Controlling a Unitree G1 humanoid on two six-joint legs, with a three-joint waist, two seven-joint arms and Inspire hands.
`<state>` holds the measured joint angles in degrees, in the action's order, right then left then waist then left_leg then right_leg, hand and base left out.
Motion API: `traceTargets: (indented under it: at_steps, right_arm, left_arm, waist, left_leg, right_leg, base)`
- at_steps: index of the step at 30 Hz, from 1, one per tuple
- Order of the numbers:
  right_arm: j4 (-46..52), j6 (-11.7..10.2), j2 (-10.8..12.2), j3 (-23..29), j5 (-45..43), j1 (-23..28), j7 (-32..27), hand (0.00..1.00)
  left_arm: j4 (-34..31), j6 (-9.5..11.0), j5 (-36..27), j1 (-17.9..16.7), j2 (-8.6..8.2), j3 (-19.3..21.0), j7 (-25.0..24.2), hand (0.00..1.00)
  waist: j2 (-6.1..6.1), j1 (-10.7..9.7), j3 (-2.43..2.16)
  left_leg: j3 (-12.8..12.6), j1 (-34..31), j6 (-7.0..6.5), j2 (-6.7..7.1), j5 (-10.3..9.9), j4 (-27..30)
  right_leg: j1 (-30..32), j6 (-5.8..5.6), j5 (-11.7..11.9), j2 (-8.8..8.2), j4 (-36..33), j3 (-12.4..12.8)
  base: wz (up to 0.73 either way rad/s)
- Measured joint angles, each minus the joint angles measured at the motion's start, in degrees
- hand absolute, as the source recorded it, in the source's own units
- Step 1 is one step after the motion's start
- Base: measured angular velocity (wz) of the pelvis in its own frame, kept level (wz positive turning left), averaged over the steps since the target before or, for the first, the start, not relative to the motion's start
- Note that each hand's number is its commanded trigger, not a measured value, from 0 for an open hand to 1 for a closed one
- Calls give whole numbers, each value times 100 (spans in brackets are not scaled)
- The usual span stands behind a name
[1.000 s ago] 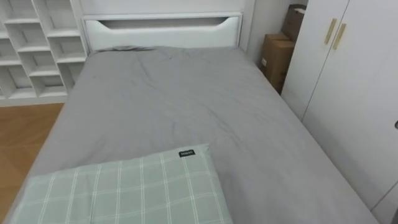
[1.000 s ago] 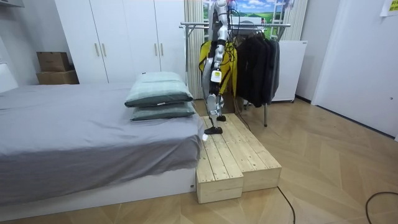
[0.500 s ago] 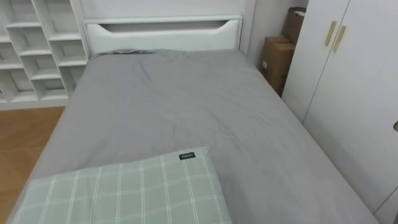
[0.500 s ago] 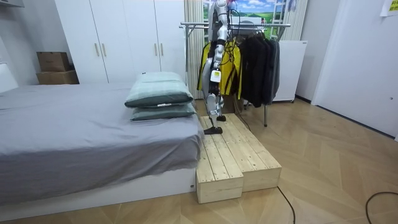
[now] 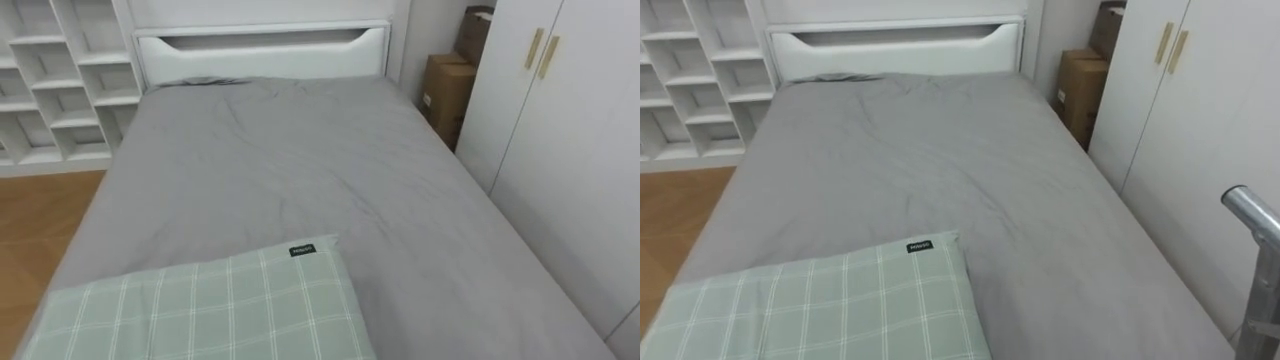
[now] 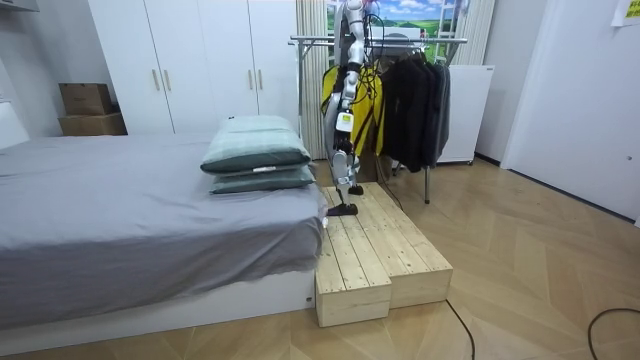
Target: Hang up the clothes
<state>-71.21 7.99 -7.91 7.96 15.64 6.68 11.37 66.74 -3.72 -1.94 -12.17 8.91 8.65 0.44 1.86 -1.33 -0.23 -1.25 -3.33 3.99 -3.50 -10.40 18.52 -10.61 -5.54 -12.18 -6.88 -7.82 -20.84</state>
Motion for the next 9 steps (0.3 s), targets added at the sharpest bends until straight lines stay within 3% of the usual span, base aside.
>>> traceTargets:
  at_steps: [9]
  right_arm:
    - [-14,-97,15,1,59,4,-7,0]
  left_arm:
    - [0,1,158,63,19,-103,-23,0]
  waist:
    - [-22,-1,8]
  left_leg:
    - [2,-19,-6,11,-1,-32]
  right_leg:
    - [29,11,-1,-6,-16,23]
  base:
    - [0]
